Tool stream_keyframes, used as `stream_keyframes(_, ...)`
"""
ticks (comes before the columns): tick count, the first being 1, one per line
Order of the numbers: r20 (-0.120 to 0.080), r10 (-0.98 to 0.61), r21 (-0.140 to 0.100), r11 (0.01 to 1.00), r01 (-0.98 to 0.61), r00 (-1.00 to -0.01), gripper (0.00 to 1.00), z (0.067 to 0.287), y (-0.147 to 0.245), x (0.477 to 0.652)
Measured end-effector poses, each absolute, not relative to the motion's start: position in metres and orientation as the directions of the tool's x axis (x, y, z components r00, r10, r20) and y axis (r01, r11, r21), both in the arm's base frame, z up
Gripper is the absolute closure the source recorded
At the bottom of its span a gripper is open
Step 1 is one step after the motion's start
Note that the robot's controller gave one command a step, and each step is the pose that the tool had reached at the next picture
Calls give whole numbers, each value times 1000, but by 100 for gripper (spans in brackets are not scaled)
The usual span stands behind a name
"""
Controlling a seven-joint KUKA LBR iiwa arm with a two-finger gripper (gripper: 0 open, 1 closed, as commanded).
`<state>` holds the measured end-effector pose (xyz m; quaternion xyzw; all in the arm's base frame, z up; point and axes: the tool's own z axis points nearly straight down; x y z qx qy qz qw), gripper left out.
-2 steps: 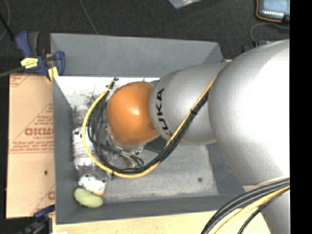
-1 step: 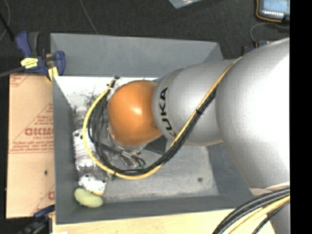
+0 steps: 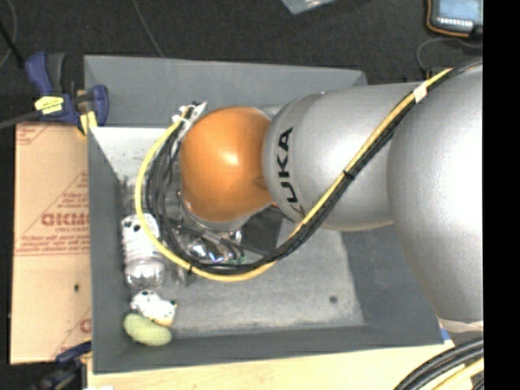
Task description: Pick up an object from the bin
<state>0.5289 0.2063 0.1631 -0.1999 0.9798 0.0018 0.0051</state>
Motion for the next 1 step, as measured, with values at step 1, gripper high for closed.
stream_keyframes(1,-19,-390,1,921,-390,-920,100,198,207,531)
